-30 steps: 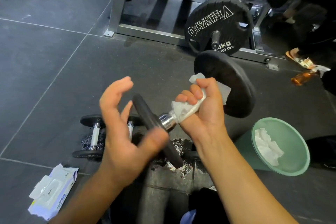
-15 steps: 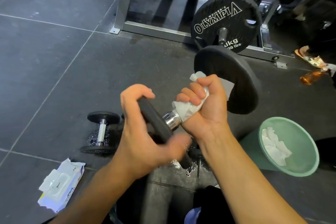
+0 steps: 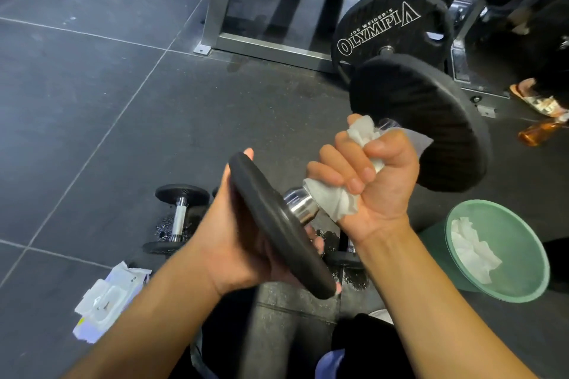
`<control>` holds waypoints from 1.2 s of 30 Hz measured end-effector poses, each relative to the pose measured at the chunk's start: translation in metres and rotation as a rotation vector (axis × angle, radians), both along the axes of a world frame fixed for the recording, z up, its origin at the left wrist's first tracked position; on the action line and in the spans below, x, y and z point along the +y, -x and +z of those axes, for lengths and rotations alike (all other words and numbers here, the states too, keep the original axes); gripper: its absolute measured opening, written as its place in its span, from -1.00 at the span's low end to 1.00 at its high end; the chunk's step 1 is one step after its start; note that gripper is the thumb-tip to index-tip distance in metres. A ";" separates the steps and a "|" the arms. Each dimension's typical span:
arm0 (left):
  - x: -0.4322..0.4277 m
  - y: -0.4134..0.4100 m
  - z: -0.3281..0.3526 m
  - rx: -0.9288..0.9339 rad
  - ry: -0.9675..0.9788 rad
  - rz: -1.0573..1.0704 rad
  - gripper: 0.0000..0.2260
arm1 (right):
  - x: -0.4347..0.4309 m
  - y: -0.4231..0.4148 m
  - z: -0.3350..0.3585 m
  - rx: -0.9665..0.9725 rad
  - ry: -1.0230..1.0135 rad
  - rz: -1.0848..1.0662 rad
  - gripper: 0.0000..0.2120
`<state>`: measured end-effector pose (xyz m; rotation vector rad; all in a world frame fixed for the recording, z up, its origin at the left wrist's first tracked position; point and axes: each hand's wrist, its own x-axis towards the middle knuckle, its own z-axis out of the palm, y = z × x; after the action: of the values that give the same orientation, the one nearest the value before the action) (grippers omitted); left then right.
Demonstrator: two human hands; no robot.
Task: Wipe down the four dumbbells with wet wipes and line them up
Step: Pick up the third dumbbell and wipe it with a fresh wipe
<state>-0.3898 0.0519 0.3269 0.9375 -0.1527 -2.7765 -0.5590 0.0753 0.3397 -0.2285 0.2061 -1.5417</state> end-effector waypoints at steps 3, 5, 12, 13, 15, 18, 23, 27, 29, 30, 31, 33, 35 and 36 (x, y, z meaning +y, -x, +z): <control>0.006 0.009 0.001 -0.075 0.109 0.168 -0.40 | -0.001 0.002 0.004 0.050 -0.001 0.042 -0.74; 0.005 0.013 0.008 -0.161 0.436 0.385 -0.54 | -0.003 0.001 0.005 0.041 -0.121 -0.019 -0.70; 0.008 0.003 -0.009 -0.558 2.772 0.387 -0.39 | -0.007 -0.014 -0.007 -0.016 -0.465 -0.232 -0.71; 0.010 0.004 -0.013 -0.597 2.760 0.412 -0.40 | -0.006 -0.016 -0.008 -0.010 -0.470 -0.208 -0.71; 0.015 0.009 -0.010 -0.655 2.441 0.434 -0.42 | -0.004 -0.020 -0.009 0.021 -0.467 -0.130 -0.70; 0.016 0.015 0.018 -0.513 1.317 0.516 -0.61 | -0.002 -0.027 -0.009 0.076 -0.437 -0.026 -0.65; -0.002 0.002 0.025 -0.150 0.173 0.154 -0.28 | -0.001 -0.036 -0.002 0.166 -0.341 0.048 -0.66; 0.002 0.004 0.010 -0.138 0.233 0.286 -0.47 | -0.005 -0.035 -0.002 0.264 -0.390 0.105 -0.69; 0.000 0.005 0.006 -0.229 0.662 0.484 -0.60 | -0.008 -0.036 -0.006 0.277 -0.428 0.103 -0.70; -0.001 0.003 0.004 -0.312 1.055 0.535 -0.58 | -0.010 -0.037 -0.009 0.280 -0.445 0.089 -0.70; -0.001 0.001 0.001 -0.420 1.513 0.506 -0.49 | -0.011 -0.038 -0.011 0.270 -0.459 0.076 -0.69; -0.002 -0.006 -0.009 -0.574 2.299 0.406 -0.35 | -0.011 -0.039 -0.017 0.200 -0.483 0.091 -0.68; 0.000 -0.007 -0.014 -0.646 2.644 0.410 -0.34 | -0.010 -0.040 -0.021 0.146 -0.497 0.153 -0.66; 0.001 -0.006 -0.014 -0.680 2.637 0.408 -0.36 | -0.010 -0.041 -0.023 0.121 -0.496 0.172 -0.65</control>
<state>-0.3840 0.0528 0.3130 0.4956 -2.1659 -0.1014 -0.5178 0.0657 0.3169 0.0538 0.6384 -1.2629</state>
